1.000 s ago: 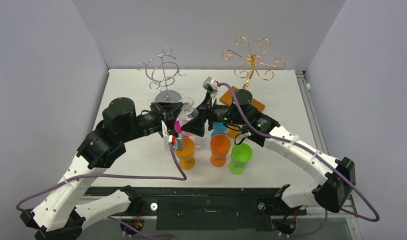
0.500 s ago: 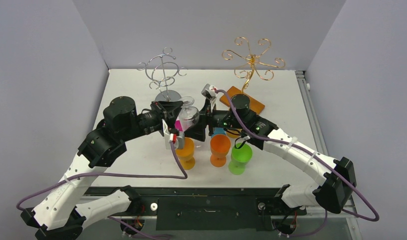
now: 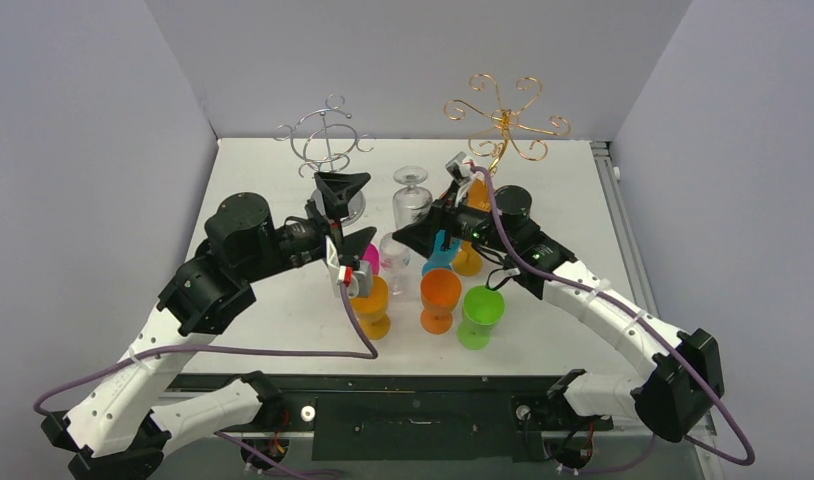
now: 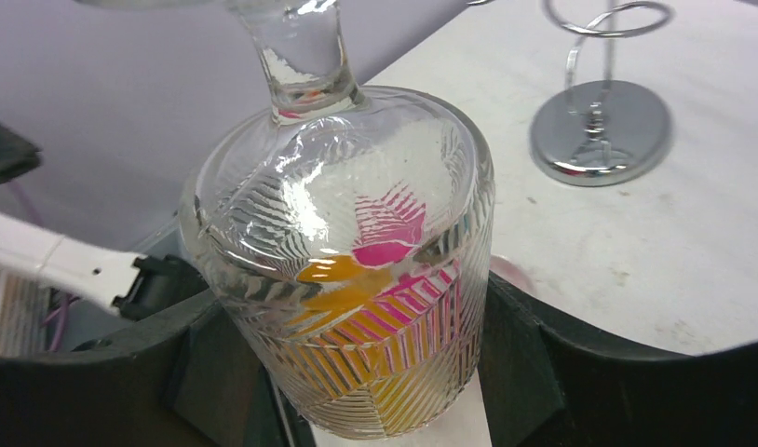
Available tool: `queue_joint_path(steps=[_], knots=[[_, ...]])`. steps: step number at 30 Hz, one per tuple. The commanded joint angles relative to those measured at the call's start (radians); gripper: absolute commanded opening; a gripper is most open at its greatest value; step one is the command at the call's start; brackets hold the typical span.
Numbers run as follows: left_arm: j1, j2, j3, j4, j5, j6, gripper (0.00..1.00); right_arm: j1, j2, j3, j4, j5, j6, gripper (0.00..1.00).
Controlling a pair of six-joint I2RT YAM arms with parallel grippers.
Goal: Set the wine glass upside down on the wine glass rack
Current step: Turn the wine glass upside down at the wine rack.
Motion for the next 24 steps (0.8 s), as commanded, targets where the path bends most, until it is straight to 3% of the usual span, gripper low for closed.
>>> queue_joint_path(steps=[1,10,17,24], knots=[[-0.007,0.023,0.026,0.107,0.003,-0.087,0.96,-0.084,-0.103,-0.037,0.171,0.094,-0.036,0.02],[-0.005,0.13,0.101,0.146,-0.071,-0.32,0.97,-0.322,-0.236,-0.173,0.192,0.183,-0.088,0.0],[0.004,0.232,0.124,0.246,-0.143,-0.557,0.97,-0.415,-0.31,-0.234,0.127,0.252,-0.162,0.0],[0.07,0.384,0.249,0.262,-0.088,-0.748,0.95,-0.505,-0.391,-0.316,0.077,0.304,-0.199,0.0]])
